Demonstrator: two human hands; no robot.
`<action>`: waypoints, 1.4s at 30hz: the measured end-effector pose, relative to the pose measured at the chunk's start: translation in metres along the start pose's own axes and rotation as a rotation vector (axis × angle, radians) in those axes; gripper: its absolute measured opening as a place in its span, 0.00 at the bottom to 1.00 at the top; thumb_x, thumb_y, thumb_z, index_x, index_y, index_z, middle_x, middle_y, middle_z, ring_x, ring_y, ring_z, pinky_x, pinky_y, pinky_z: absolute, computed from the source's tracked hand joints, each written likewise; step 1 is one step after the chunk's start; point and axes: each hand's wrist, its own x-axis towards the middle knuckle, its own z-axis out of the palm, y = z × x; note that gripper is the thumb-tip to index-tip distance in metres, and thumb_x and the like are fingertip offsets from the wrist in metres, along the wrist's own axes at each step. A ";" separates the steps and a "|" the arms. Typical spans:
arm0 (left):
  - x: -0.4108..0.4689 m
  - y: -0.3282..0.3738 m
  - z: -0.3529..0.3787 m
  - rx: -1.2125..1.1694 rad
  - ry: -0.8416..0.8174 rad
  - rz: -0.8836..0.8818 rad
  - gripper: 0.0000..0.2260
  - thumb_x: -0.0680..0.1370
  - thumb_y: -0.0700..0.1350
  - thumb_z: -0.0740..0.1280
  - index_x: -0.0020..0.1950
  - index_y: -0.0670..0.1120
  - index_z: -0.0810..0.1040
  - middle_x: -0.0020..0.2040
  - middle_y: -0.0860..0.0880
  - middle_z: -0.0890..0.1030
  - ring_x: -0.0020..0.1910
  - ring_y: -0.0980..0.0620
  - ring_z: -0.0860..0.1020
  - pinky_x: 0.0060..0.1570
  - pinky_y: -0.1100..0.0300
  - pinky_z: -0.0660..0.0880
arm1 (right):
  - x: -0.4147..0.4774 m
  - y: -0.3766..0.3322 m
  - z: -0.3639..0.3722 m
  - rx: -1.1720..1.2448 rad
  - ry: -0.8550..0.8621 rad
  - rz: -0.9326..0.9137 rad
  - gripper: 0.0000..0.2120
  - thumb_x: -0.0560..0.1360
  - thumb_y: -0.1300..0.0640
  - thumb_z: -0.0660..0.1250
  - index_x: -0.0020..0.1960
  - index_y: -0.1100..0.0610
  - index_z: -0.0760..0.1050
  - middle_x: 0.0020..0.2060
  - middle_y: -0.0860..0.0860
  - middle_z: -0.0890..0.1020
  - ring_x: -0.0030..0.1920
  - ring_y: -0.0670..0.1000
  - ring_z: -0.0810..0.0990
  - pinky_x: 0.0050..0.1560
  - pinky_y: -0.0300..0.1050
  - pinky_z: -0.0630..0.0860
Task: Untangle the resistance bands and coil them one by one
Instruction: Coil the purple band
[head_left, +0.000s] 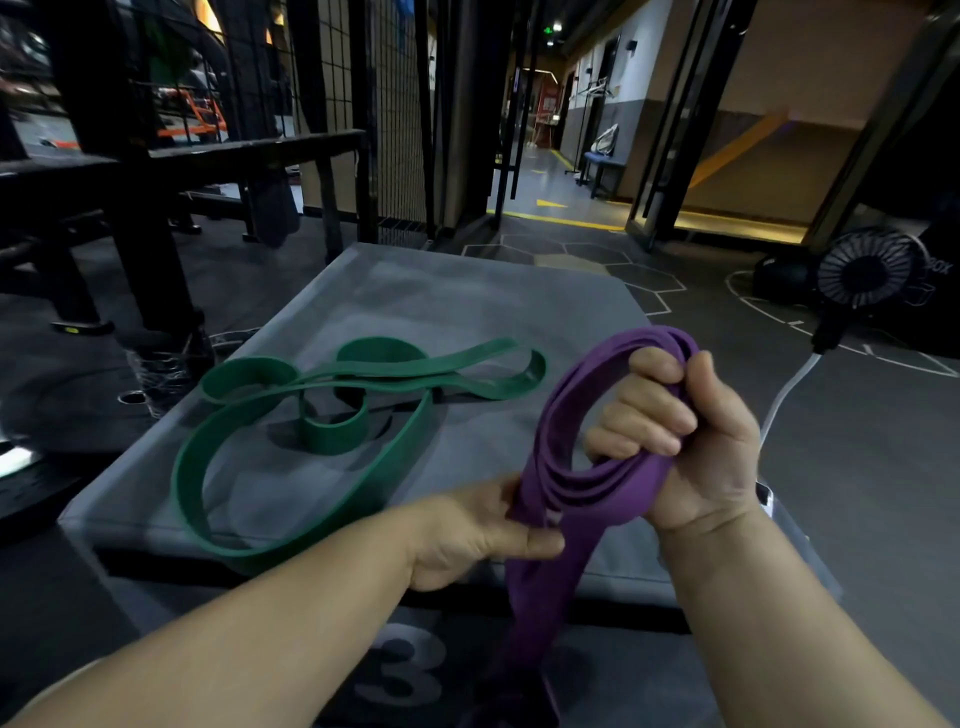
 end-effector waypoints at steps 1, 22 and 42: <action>0.001 -0.004 0.000 0.021 -0.038 -0.038 0.24 0.71 0.45 0.72 0.67 0.53 0.72 0.65 0.51 0.79 0.65 0.52 0.76 0.69 0.52 0.68 | 0.000 -0.003 0.000 0.014 0.000 -0.019 0.09 0.81 0.55 0.62 0.50 0.62 0.72 0.31 0.49 0.68 0.32 0.48 0.66 0.44 0.47 0.70; 0.016 0.134 -0.043 -0.009 0.516 0.377 0.09 0.83 0.39 0.56 0.49 0.44 0.75 0.34 0.50 0.77 0.31 0.55 0.74 0.35 0.61 0.73 | -0.006 -0.037 -0.035 0.048 -0.022 -0.243 0.17 0.83 0.48 0.58 0.48 0.61 0.74 0.33 0.54 0.80 0.35 0.53 0.79 0.48 0.48 0.74; 0.009 0.161 -0.096 1.295 0.394 0.000 0.28 0.56 0.60 0.80 0.46 0.55 0.69 0.42 0.55 0.74 0.37 0.54 0.73 0.35 0.59 0.69 | -0.010 -0.051 -0.043 0.059 -0.115 -0.225 0.16 0.81 0.47 0.61 0.47 0.60 0.73 0.30 0.48 0.70 0.31 0.47 0.68 0.44 0.45 0.70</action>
